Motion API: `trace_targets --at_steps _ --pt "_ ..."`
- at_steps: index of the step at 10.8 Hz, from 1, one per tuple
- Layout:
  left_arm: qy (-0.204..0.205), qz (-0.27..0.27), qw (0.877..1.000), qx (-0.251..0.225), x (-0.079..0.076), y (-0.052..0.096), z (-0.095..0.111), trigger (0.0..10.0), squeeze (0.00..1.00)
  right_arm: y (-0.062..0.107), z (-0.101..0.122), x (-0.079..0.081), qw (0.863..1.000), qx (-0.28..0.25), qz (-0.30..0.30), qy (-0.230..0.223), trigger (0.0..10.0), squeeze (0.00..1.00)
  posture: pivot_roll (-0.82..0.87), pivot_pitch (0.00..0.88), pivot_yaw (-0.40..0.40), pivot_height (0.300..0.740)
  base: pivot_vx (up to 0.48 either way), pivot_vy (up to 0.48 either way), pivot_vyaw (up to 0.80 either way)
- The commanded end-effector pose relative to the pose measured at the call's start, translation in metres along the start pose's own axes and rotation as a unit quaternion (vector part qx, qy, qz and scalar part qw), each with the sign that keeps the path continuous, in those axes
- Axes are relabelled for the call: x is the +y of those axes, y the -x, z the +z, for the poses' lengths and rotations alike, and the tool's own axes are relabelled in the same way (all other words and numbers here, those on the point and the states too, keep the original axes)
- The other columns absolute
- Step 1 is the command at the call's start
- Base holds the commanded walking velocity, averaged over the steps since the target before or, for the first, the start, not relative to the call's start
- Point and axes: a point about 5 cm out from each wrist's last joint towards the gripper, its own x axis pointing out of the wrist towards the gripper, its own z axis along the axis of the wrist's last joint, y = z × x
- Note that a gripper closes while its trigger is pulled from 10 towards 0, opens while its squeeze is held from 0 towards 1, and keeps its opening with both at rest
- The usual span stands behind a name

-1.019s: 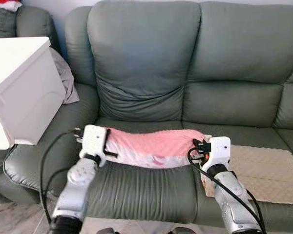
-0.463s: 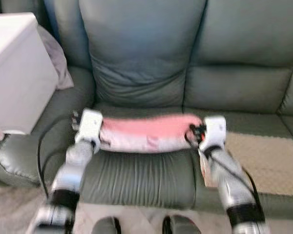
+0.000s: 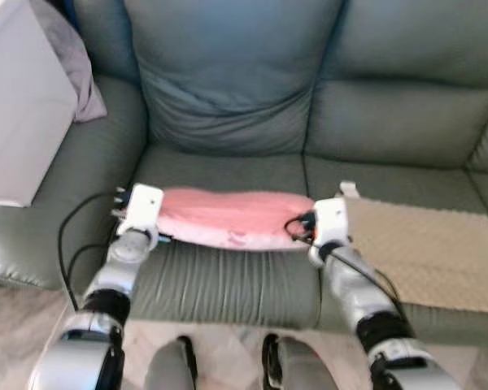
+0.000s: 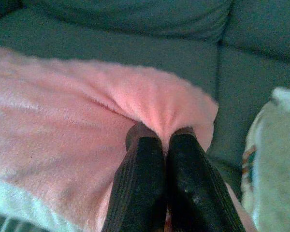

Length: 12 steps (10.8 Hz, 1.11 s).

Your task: Move the pillow to the sofa

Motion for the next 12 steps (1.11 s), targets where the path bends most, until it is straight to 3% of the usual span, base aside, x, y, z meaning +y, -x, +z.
trace_targets --at_steps 1,2,5,8,9,10,11,12 --pt "-0.007 0.027 0.999 0.018 0.009 -0.001 -0.007 10.0 0.0 0.001 -0.012 0.006 1.0 0.022 0.005 -0.003 10.0 0.0 -0.03 0.285 -0.03 0.74 0.0 0.0 0.0" --pt "-0.006 0.043 0.999 0.022 0.014 -0.004 -0.002 10.0 0.0 -0.001 -0.013 0.019 1.0 0.015 0.014 -0.008 10.0 0.0 -0.03 0.29 -0.031 0.74 0.0 0.0 0.0" --pt "-0.017 0.064 0.997 0.037 0.038 -0.006 -0.003 10.0 0.0 -0.002 -0.005 0.033 0.999 -0.022 0.032 -0.017 10.0 0.0 -0.02 0.296 -0.028 0.74 0.0 0.0 0.0" --pt "-0.03 0.089 0.993 0.065 0.052 -0.003 -0.013 10.0 0.0 0.0 -0.012 0.032 0.999 -0.011 0.035 -0.016 10.0 0.0 -0.01 0.298 -0.034 0.74 0.0 0.0 0.0" --pt "-0.026 0.089 0.993 0.078 0.053 -0.001 -0.02 10.0 0.0 0.001 -0.018 0.024 1.0 0.011 0.014 0.002 10.0 0.0 -0.01 0.295 -0.037 0.74 0.0 0.0 0.0" --pt "-0.015 0.082 0.993 0.084 0.052 -0.001 -0.021 10.0 0.62 0.001 -0.02 0.019 1.0 0.017 0.004 0.005 10.0 0.0 -0.02 0.294 -0.037 0.74 0.0 0.0 0.0" --pt "-0.012 0.074 0.994 0.085 0.05 -0.002 -0.02 10.0 1.0 0.0 -0.018 0.017 1.0 0.017 0.0 -0.004 10.0 1.0 -0.01 0.292 -0.039 0.74 0.0 0.0 0.0" --pt "-0.013 0.077 0.994 0.081 0.05 -0.002 -0.018 10.0 1.0 -0.001 -0.017 0.017 1.0 0.017 -0.001 -0.004 10.0 1.0 -0.01 0.29 -0.039 0.74 0.0 0.0 0.0"
